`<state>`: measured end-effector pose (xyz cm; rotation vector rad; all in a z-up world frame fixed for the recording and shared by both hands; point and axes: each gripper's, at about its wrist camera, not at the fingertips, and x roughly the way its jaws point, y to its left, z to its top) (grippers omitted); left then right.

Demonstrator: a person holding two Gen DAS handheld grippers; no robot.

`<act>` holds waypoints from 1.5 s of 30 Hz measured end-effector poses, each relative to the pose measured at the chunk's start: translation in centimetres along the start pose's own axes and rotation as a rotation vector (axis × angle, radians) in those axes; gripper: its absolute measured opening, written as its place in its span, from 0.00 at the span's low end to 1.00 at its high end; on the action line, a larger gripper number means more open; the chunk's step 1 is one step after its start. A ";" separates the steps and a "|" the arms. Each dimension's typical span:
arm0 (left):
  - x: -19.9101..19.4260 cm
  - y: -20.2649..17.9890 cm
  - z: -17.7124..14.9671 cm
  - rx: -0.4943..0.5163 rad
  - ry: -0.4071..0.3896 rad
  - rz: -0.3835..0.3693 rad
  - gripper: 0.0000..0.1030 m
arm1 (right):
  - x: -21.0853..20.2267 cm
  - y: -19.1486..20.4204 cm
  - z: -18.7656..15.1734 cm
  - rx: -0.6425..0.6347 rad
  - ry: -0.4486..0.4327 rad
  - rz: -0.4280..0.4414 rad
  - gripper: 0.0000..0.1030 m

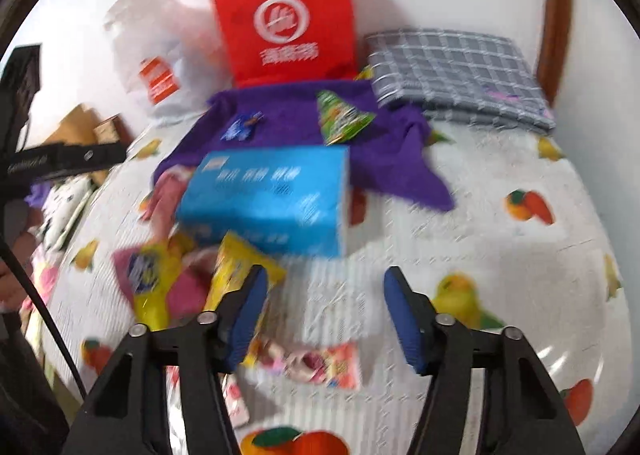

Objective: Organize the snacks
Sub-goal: 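Grasp the pink-and-white candy stick with the right gripper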

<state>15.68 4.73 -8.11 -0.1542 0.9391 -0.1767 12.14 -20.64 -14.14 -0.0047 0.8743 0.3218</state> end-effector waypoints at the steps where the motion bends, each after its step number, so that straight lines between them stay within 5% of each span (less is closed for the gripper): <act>1: -0.1 0.0 -0.4 0.000 0.002 0.001 0.64 | 0.2 0.3 -0.6 -0.022 0.004 0.016 0.54; 16: -0.3 1.5 -4.8 -0.083 0.017 -0.010 0.64 | 0.2 2.4 -4.7 -0.267 -0.044 0.042 0.58; 28: -0.2 1.5 -6.0 -0.076 0.033 -0.023 0.64 | 2.3 2.0 -5.7 -0.262 0.044 0.145 0.58; 38: 0.4 1.9 -7.0 -0.086 0.052 -0.027 0.64 | 2.9 2.6 -7.0 -0.249 0.077 0.052 0.58; 40: 0.3 2.2 -7.3 -0.084 0.054 -0.018 0.64 | 2.9 2.6 -6.9 -0.236 0.064 0.026 0.50; 42: 0.3 2.6 -7.5 -0.092 0.055 -0.013 0.64 | 3.0 2.7 -6.9 -0.232 0.047 -0.024 0.24; 45: 0.2 3.2 -7.6 -0.104 0.051 -0.011 0.64 | 2.7 2.7 -6.9 -0.220 0.039 -0.023 0.23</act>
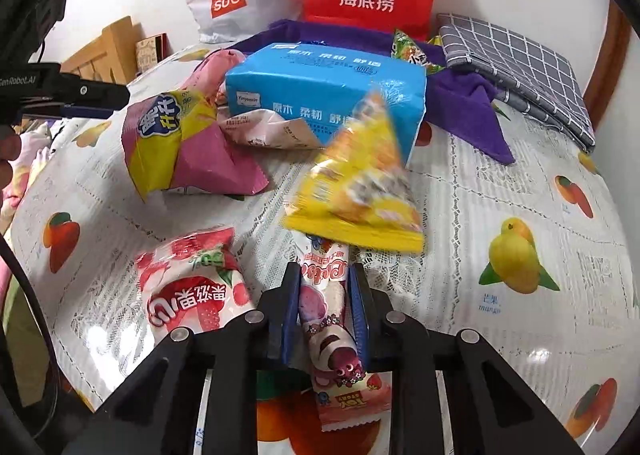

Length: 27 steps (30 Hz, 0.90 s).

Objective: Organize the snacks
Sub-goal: 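Grasp the pink-and-white candy stick with the right gripper, then grasp the pink-and-yellow snack bag with the left gripper while the right gripper holds the candy stick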

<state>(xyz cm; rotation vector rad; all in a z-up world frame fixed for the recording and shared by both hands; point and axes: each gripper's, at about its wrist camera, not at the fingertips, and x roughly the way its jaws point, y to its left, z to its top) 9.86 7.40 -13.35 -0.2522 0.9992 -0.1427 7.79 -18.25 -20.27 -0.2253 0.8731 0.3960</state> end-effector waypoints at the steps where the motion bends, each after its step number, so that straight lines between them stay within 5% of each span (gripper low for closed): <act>1: 0.0 0.2 0.0 -0.002 0.000 0.001 0.64 | -0.2 0.0 -0.1 0.005 -0.004 0.010 0.22; 12: 0.7 -0.5 0.2 0.006 0.003 -0.020 0.64 | -3.5 0.2 -1.0 0.072 -0.055 0.162 0.22; 27: 2.7 -5.3 2.8 0.183 -0.001 -0.004 0.68 | -5.2 -6.7 -0.9 0.200 -0.119 -0.099 0.23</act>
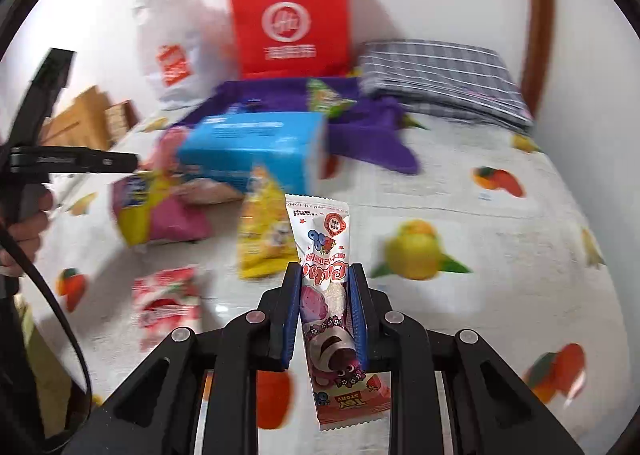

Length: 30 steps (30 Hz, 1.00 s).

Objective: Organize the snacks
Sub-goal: 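Grasp the pink-and-yellow snack bag with the left gripper while the right gripper holds the candy stick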

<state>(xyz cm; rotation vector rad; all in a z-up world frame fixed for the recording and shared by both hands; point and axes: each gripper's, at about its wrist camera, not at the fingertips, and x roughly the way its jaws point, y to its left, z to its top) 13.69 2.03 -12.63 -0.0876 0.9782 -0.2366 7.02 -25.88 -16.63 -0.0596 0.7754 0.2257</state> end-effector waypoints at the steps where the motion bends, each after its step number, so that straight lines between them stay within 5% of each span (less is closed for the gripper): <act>1: 0.4 -0.1 0.2 0.002 0.012 -0.024 0.68 | 0.3 -0.4 -0.1 0.013 0.008 -0.005 0.23; 15: 2.9 -3.4 -2.2 0.128 0.121 -0.045 0.69 | 3.5 -2.3 -1.4 0.064 0.097 -0.048 0.25; 30: 3.0 -3.7 -3.2 0.123 0.080 -0.053 0.62 | 3.9 -1.7 -2.1 0.025 0.071 -0.061 0.25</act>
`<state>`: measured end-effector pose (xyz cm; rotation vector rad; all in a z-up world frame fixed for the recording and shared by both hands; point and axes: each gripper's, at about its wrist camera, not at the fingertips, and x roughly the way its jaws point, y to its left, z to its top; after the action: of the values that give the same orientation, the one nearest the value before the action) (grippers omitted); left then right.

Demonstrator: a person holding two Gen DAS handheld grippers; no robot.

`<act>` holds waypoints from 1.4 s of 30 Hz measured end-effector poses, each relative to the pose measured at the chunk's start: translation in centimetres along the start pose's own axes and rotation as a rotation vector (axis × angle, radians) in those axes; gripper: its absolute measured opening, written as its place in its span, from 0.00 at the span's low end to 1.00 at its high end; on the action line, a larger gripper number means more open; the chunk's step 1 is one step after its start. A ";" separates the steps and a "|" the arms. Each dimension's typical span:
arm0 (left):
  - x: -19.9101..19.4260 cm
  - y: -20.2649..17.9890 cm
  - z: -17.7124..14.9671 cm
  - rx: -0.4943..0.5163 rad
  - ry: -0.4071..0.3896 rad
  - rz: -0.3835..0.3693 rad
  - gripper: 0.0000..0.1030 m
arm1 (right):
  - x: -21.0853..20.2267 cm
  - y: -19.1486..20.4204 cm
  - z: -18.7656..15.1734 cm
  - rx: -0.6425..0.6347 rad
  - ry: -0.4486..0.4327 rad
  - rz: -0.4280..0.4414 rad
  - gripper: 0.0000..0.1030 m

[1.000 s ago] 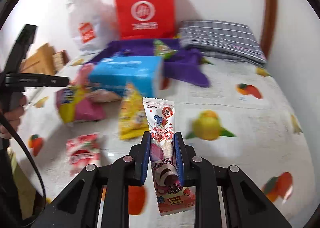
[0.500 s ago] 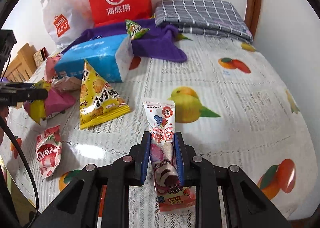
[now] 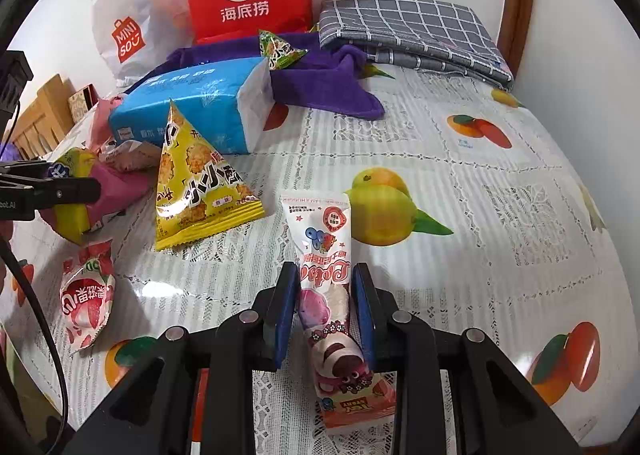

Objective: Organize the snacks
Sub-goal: 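Grasp the pink-and-yellow snack bag with the left gripper while the right gripper holds the candy stick, then carry the candy stick and pink-and-yellow bag over the purple towel with both grippers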

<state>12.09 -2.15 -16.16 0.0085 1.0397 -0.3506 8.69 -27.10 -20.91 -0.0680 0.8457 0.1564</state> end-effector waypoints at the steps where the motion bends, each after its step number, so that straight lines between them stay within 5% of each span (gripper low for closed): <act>1: -0.2 0.0 -0.1 0.002 -0.004 -0.002 0.62 | 0.0 0.0 0.0 -0.005 -0.006 -0.005 0.24; 18: -5.3 1.0 0.9 -0.066 -0.103 -0.121 0.61 | -4.2 1.6 4.6 -0.014 -0.091 0.064 0.23; 27: -7.0 1.5 3.5 -0.065 -0.142 -0.100 0.61 | -5.3 3.0 9.0 -0.019 -0.130 0.097 0.23; 42: -8.4 5.3 11.7 -0.077 -0.211 -0.034 0.61 | -4.7 5.1 21.7 -0.122 -0.231 0.137 0.23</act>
<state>19.59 3.19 -3.93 -0.1136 0.8442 -0.3341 20.80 -19.96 -3.04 -0.1042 0.6101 0.3379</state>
